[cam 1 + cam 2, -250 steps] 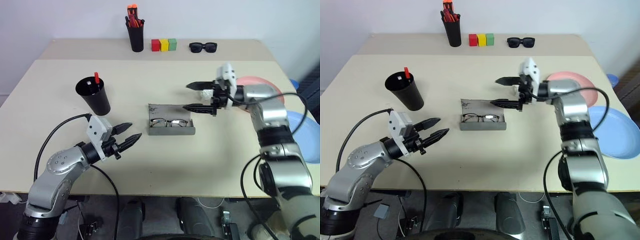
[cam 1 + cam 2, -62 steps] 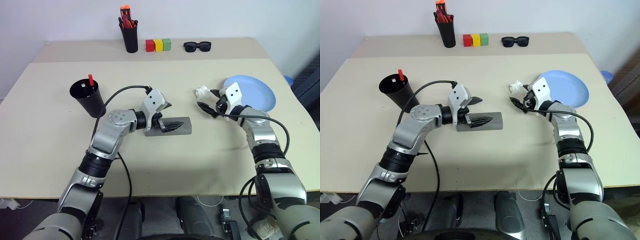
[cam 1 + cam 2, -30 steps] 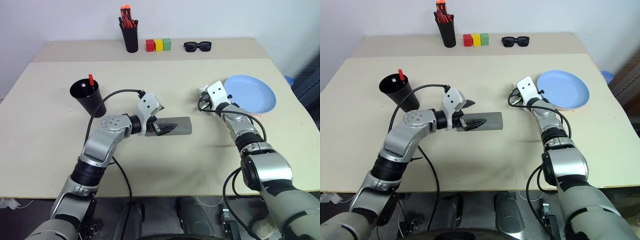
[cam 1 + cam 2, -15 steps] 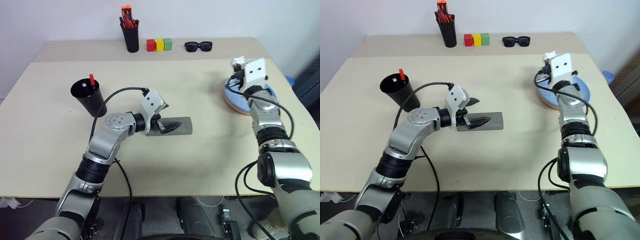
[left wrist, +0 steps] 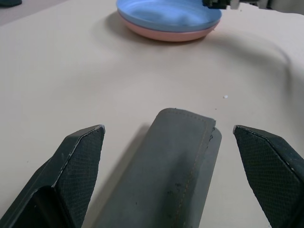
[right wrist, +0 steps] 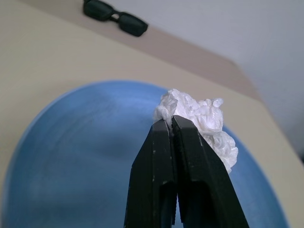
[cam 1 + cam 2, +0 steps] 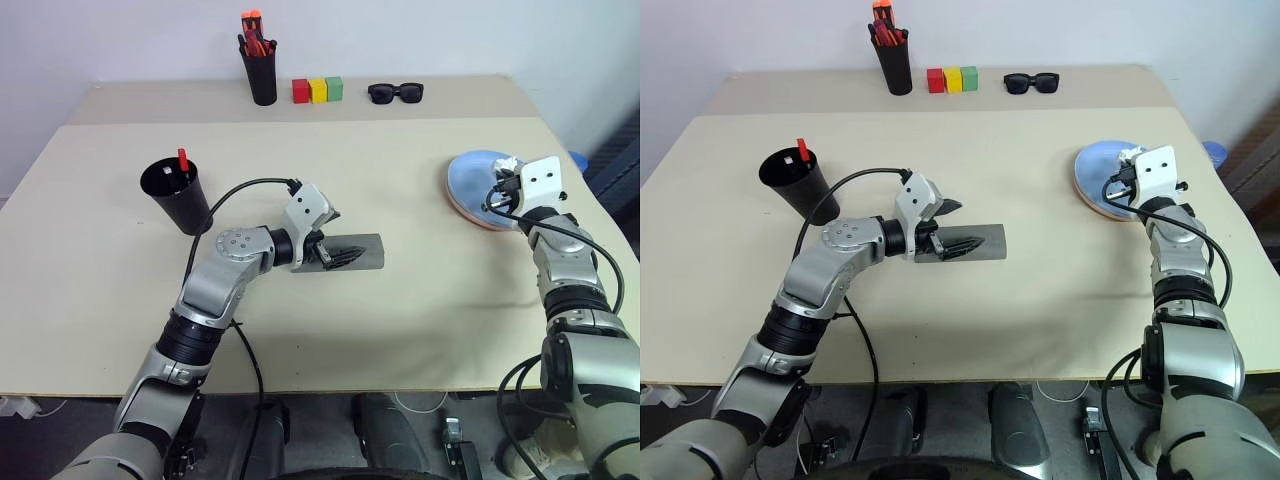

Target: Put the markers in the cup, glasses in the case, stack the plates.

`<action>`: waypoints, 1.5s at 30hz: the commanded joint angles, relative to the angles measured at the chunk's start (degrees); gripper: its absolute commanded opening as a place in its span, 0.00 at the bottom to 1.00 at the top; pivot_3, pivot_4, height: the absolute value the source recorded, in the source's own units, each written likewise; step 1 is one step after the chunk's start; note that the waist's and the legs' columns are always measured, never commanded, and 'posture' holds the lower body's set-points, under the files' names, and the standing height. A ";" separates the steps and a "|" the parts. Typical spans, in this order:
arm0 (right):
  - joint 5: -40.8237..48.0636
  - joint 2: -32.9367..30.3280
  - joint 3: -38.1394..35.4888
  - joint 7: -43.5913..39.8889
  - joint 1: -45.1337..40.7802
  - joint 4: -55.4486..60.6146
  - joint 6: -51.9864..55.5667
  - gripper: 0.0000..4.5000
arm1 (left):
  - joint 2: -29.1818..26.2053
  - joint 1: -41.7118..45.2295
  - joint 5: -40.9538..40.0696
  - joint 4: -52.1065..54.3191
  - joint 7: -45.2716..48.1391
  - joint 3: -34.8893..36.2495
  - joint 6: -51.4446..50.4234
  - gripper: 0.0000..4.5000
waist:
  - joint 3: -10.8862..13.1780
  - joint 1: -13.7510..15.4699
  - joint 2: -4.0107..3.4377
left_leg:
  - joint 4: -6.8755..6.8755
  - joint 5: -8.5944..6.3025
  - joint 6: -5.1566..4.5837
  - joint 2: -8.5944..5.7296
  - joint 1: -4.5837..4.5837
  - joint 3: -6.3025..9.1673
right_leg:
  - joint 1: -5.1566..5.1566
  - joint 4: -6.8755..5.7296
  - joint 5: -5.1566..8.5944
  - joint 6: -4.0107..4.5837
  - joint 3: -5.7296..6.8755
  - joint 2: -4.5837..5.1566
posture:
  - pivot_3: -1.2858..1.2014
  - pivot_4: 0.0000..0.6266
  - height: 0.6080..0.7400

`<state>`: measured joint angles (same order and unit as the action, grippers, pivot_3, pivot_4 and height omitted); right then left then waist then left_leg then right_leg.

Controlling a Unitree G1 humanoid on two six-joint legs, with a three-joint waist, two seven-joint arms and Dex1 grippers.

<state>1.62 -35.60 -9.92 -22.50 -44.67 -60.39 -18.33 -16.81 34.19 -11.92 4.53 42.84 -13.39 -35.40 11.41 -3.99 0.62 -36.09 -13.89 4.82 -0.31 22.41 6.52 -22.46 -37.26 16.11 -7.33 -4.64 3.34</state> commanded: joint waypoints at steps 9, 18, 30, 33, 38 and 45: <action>6.70 0.22 -4.00 -1.80 5.24 13.85 4.08 0.99 | -0.22 0.44 -1.09 0.82 1.13 1.11 1.95 1.00 | 0.00 0.05 0.00 | 0.00 0.00 0.00 0.00 0.00 0.00 | 0.00 0.00 0.00 0.00 0.00 0.00 | 0.52 0.24 1.00; 20.79 2.33 -4.74 -15.24 23.52 46.65 15.20 0.99 | -0.80 -8.14 -2.72 0.50 4.07 6.23 24.75 1.00 | -0.02 0.37 -0.03 | -0.02 0.00 0.00 0.01 0.01 0.02 | 0.00 0.00 0.00 -0.01 0.01 0.01 | 0.52 0.24 1.00; 24.78 -0.73 -12.77 -23.91 51.46 66.20 16.19 0.99 | -15.81 -29.43 -14.06 10.59 15.30 20.25 25.21 1.00 | -0.05 1.27 -0.07 | 0.12 -0.07 -0.11 0.05 0.01 0.02 | -0.02 0.07 0.04 -0.01 0.01 0.00 | 0.52 0.24 1.00; 24.73 -0.28 -14.10 -25.59 56.42 65.29 14.99 0.99 | -16.07 -36.59 -15.30 14.79 12.96 24.16 25.44 1.00 | -0.04 1.58 -0.06 | -0.01 -0.07 -0.11 0.05 -0.04 -0.01 | 0.13 0.16 0.14 0.19 0.01 0.03 | 0.52 0.24 1.00; 25.54 0.73 -16.07 -27.72 61.70 64.28 12.55 0.99 | -15.72 -46.85 -14.61 17.91 11.03 28.52 28.44 1.00 | -0.07 1.65 -0.04 | -0.15 -0.07 -0.10 0.05 -0.15 -0.15 | 0.29 0.17 0.19 0.41 -0.02 0.11 | 0.52 0.24 1.00; 26.43 1.97 -18.23 -28.19 65.10 64.17 11.35 0.99 | -16.14 -52.28 -15.38 21.71 8.02 29.51 26.83 1.00 | -0.08 1.68 -0.03 | -0.05 -0.07 -0.10 0.06 -0.11 -0.20 | 0.22 0.25 0.24 0.43 -0.02 0.13 | 0.52 0.24 1.00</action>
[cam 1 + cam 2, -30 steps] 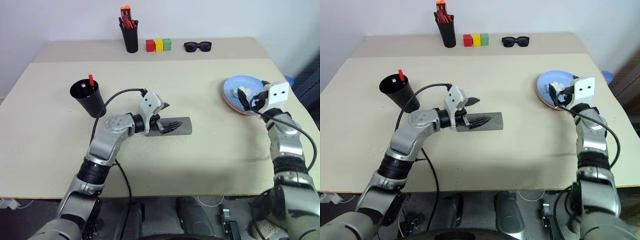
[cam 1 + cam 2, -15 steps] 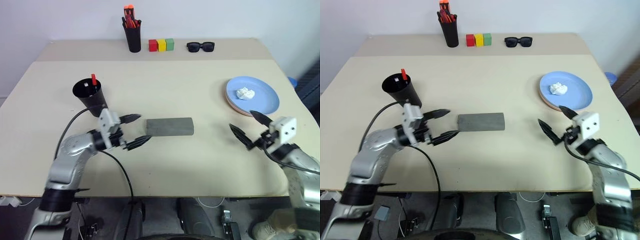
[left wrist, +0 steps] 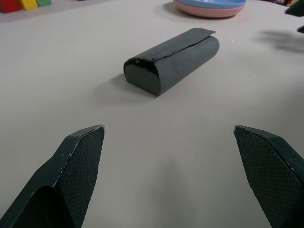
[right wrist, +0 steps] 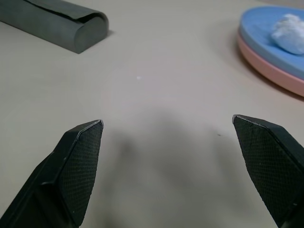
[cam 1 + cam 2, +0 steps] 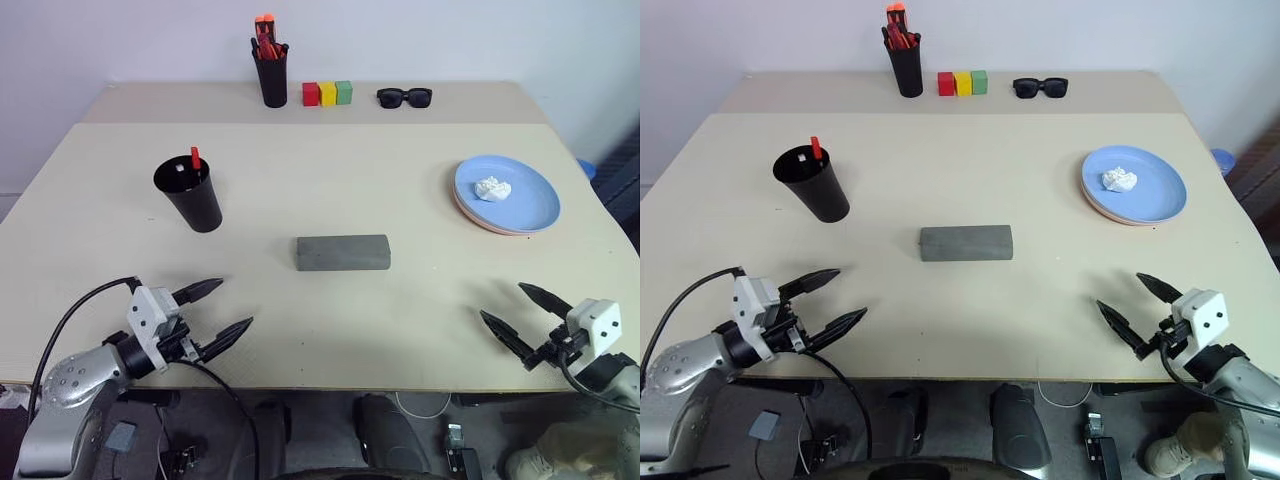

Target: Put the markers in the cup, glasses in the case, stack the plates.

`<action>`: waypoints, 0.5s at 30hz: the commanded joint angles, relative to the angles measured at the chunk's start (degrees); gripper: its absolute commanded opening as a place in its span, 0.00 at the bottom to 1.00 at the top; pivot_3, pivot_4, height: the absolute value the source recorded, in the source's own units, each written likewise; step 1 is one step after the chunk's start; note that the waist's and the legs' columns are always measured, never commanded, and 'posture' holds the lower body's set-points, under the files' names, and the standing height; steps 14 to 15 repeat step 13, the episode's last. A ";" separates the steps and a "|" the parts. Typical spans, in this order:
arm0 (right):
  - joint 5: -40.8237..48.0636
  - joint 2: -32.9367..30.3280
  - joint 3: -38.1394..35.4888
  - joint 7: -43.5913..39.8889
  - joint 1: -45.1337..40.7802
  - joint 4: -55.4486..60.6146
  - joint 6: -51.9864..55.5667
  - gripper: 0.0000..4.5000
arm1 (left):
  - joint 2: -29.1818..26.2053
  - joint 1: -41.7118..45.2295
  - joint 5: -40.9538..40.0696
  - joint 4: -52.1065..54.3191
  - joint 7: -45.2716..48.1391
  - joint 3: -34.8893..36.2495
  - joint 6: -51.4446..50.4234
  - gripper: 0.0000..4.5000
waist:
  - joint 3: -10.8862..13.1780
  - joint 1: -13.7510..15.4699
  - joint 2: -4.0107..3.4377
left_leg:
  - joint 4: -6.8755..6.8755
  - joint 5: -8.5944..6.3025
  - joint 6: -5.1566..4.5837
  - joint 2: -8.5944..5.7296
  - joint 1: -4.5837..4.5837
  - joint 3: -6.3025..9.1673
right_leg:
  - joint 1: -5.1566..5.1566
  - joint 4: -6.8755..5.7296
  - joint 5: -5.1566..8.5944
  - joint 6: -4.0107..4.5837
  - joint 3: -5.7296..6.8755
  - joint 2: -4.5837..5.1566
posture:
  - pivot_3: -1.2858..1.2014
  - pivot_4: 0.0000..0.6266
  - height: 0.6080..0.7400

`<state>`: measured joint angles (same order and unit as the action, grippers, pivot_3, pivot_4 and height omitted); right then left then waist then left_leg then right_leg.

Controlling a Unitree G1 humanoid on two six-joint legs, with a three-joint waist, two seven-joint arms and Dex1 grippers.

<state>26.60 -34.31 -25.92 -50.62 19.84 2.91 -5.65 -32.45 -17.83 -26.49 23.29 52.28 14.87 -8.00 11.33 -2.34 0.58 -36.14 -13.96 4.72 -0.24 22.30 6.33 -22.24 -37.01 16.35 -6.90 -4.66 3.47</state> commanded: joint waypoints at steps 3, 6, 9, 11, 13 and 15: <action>2.08 0.23 -3.00 -0.43 -0.22 -0.22 -1.41 0.99 | -0.68 0.89 -0.91 5.76 -4.20 0.00 -3.47 1.00 | 0.00 0.07 0.01 | -0.04 0.00 0.00 0.00 0.02 0.01 | -0.02 -0.02 0.00 0.02 0.01 -0.01 | 0.52 0.24 1.00; 2.71 -0.01 -4.07 -0.52 -0.95 -1.34 -1.37 0.99 | -0.48 0.81 -1.00 8.81 -6.36 -1.10 -5.95 1.00 | -0.01 0.05 0.03 | -0.08 0.00 0.00 -0.01 0.01 -0.01 | 0.03 0.00 0.00 0.02 0.00 0.01 | 0.52 0.24 1.00; 2.52 0.93 -4.28 0.17 -0.84 -1.04 -1.61 0.99 | -1.19 1.42 -1.83 9.67 -7.35 -0.12 -7.72 1.00 | -0.01 0.01 0.03 | 0.02 0.00 0.00 0.00 0.01 -0.02 | -0.04 0.00 0.01 0.00 0.00 0.00 | 0.52 0.24 1.00; 2.78 1.85 -4.39 1.04 -0.63 -0.38 -1.56 0.99 | -1.84 1.61 -1.92 9.62 -7.33 0.65 -8.17 1.00 | -0.01 -0.01 0.03 | 0.05 0.00 0.00 0.02 0.00 -0.01 | -0.06 -0.03 0.01 0.01 0.01 -0.04 | 0.52 0.24 1.00; 2.42 2.71 -3.61 1.58 -0.33 0.64 -1.74 0.99 | -2.83 2.55 -2.87 9.62 -7.51 1.68 -9.32 1.00 | -0.01 -0.01 0.02 | 0.03 0.00 0.00 0.02 0.00 0.00 | -0.05 -0.03 0.01 0.02 0.00 -0.05 | 0.52 0.24 1.00; 2.42 2.71 -3.61 1.58 -0.33 0.64 -1.74 0.99 | -2.83 2.55 -2.87 9.62 -7.51 1.68 -9.32 1.00 | -0.01 -0.01 0.02 | 0.03 0.00 0.00 0.02 0.00 0.00 | -0.05 -0.03 0.01 0.02 0.00 -0.05 | 0.52 0.24 1.00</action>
